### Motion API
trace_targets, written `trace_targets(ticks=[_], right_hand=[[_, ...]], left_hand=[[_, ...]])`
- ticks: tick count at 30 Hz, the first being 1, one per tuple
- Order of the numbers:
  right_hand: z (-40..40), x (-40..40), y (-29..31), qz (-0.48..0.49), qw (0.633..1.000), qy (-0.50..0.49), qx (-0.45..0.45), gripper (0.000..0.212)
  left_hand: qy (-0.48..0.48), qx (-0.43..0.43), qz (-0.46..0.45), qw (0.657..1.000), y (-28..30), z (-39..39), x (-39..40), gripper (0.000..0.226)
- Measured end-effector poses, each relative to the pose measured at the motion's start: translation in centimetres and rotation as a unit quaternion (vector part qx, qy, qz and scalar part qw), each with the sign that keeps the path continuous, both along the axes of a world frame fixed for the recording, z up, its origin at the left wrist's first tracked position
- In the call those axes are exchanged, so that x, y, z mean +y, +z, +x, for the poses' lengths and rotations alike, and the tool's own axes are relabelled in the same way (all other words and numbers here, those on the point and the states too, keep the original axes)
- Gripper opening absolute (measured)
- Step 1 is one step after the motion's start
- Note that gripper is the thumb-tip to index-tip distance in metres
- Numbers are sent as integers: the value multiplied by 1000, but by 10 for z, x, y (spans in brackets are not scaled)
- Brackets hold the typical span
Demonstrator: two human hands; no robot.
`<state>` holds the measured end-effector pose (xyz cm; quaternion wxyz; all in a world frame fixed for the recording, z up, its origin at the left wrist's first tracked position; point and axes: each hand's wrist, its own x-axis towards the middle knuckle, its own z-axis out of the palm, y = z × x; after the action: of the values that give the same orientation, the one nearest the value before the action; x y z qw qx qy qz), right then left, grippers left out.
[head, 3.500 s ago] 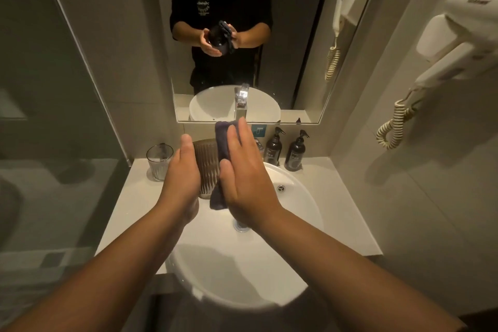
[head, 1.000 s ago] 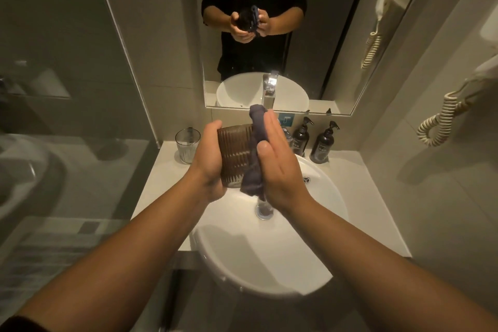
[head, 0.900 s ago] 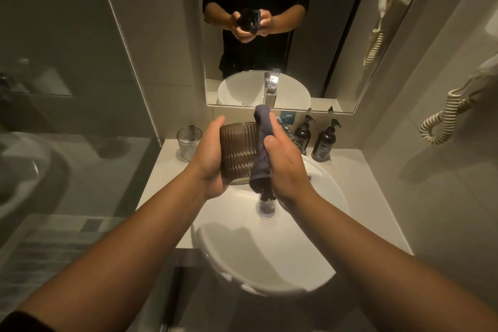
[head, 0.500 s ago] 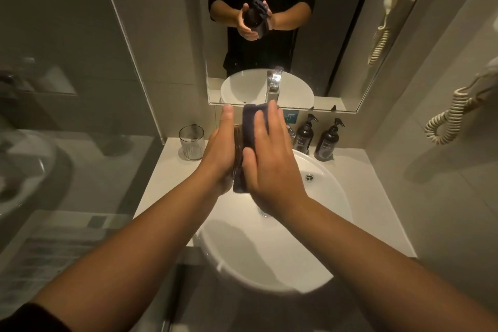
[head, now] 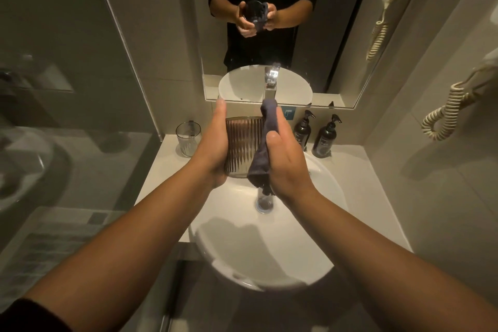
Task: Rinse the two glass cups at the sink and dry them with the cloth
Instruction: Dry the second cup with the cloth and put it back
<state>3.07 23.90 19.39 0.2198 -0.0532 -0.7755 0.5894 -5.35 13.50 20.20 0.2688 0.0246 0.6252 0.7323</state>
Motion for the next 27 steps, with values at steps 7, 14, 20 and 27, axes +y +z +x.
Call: trace_targets(ticks=[7,14,20,27], right_hand=[[3,-12,7,284,954,-85,52,59],[6,-9,-2,184,981,-40,34,59],[2,10,-17,-9,999,47,-21,46],[19,29,-62,-338,904,-57,-257,31]], left_hand=[[32,30,-62,997,13,20,8,100],[-16,20,-29,999,2,13,1,86],[-58,-91,36,994,-25,-2,-8,73],[-52,-123,53,990,-56,-13,-40,70]])
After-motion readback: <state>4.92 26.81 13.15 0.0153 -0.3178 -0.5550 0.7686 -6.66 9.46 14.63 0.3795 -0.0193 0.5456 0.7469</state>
